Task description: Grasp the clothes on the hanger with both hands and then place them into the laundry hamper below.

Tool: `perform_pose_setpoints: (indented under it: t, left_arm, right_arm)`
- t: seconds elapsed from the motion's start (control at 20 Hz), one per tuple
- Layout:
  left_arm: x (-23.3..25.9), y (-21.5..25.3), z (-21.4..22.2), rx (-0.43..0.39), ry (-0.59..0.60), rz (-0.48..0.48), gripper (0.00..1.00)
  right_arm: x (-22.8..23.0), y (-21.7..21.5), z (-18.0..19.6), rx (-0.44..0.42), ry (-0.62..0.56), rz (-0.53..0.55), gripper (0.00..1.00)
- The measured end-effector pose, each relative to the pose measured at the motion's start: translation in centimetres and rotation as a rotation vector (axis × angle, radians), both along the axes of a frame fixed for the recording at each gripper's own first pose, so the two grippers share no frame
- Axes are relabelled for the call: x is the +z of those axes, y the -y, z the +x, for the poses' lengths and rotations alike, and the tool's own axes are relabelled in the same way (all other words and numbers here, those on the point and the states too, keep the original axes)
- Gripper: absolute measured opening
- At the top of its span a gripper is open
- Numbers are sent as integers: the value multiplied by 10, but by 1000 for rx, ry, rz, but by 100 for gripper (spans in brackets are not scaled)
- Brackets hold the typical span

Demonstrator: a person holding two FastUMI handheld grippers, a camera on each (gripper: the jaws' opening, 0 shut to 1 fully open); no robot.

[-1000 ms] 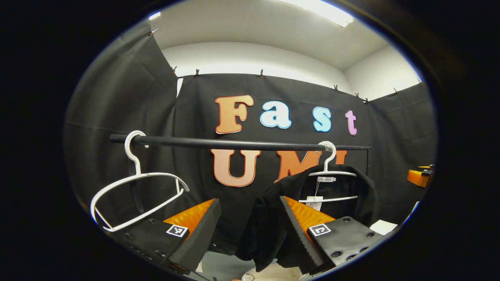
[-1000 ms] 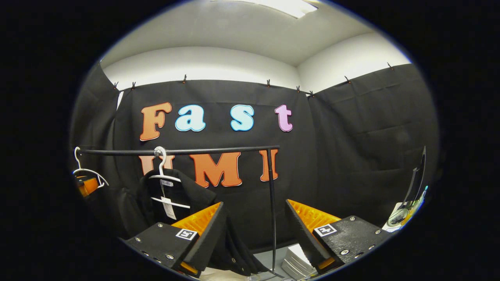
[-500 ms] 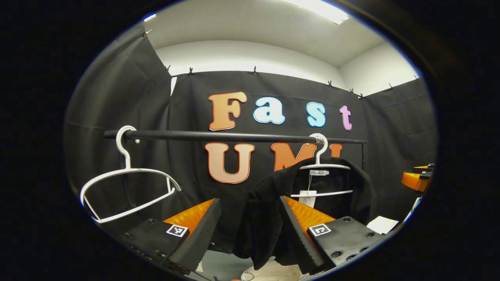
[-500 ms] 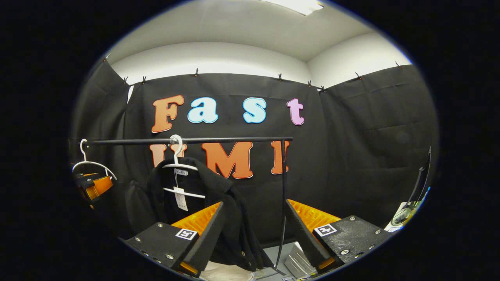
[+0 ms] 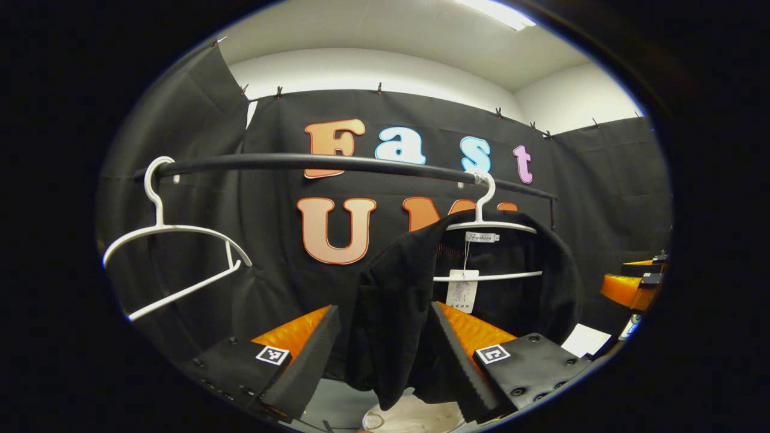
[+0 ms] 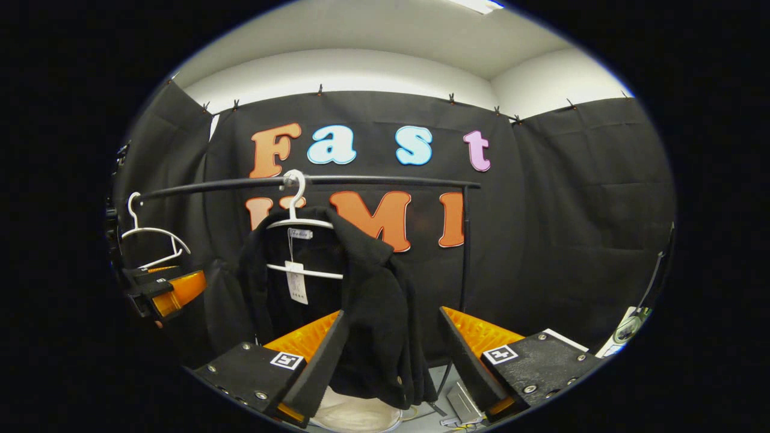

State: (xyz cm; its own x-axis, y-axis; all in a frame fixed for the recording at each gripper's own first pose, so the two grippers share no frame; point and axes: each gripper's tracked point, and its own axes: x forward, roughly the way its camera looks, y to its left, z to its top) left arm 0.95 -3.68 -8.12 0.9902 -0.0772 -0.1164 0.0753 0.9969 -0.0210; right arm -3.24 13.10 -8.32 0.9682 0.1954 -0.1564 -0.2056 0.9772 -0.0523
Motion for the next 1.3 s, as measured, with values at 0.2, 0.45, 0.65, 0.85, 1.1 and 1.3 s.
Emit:
perform_pose_setpoints:
  t: [0.2,0.45,0.65,0.85,1.1,1.3]
  left_arm:
    - [-23,7,17,-9,-33,3,94]
    - [-50,13,38,0,-56,21,97]
    - [-71,18,59,-5,-85,20,97]
    - [-90,22,81,-11,-107,19,97]
    - [-113,29,107,-12,-136,12,97]
    - [-123,38,123,-26,-144,19,97]
  right_arm:
    - [-27,-22,8,23,-44,-18,92]
    - [-61,-46,21,28,-94,-16,92]
    - [-81,-53,41,-3,-118,-19,92]
    - [-92,-54,69,-67,-106,-15,92]
    - [-104,-53,97,-137,-104,8,91]
    - [-111,-44,116,-193,-111,33,85]
